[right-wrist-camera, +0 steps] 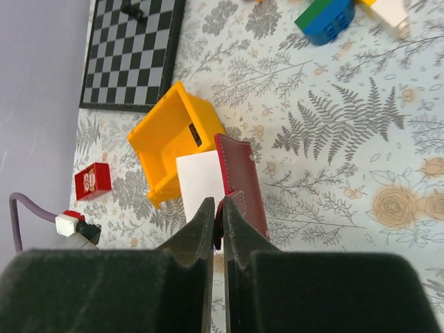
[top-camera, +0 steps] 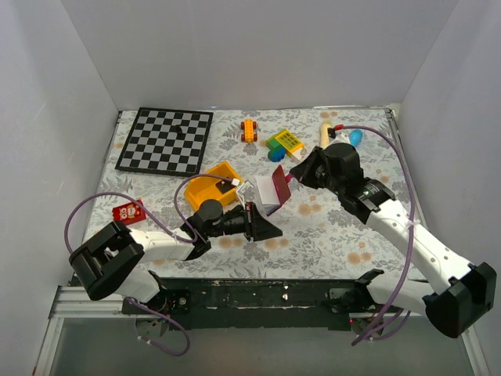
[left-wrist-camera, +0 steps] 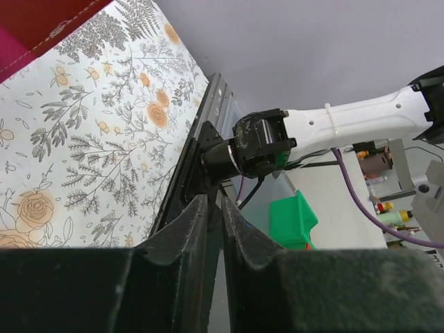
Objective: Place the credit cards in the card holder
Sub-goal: Close the card holder at the center of the board.
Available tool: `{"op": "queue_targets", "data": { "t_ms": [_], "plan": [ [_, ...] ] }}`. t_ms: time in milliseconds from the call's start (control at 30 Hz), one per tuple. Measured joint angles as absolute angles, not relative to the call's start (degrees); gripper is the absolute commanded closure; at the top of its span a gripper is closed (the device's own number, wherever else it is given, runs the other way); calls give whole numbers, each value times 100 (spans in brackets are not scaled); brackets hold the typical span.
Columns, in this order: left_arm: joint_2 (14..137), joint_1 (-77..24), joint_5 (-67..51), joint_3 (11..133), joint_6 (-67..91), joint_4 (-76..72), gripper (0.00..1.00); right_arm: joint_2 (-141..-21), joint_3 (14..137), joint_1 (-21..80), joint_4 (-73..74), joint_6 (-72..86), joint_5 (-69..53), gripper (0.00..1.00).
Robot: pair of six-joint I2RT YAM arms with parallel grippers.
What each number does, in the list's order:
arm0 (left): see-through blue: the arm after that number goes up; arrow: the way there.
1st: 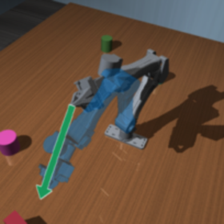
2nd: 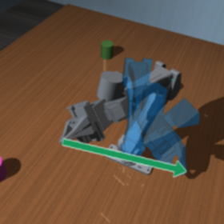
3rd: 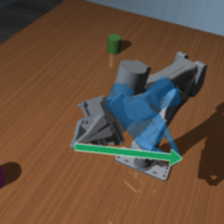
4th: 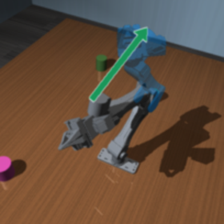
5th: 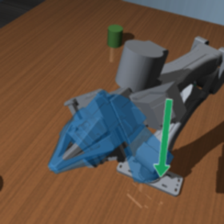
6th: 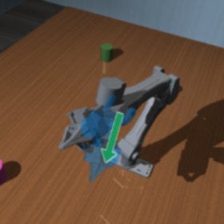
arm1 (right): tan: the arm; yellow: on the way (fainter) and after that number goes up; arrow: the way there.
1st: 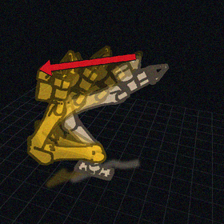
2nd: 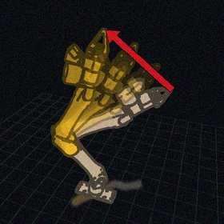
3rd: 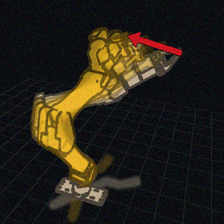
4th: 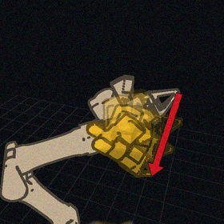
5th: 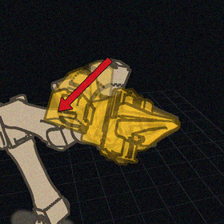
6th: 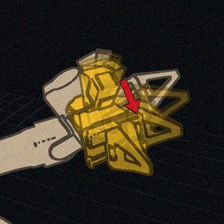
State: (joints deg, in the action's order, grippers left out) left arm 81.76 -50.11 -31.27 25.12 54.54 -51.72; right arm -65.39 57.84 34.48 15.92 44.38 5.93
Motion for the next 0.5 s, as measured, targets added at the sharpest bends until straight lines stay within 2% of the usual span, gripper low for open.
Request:
{"op": "queue_targets", "data": {
  "t_ms": [133,300,500],
  "plan": [
    [8099,-5011,-3083,2545,5293,-4950,85,-5887,5533,3422,1789,4362,998,99],
    [8132,-5011,-3057,2558,5212,-4799,86,-5092,4517,3336,2237,4331,1494,99],
    [8252,-5011,-3046,2578,5181,-4753,86,-4856,3752,3310,3336,4377,2102,99]
  ]
}}
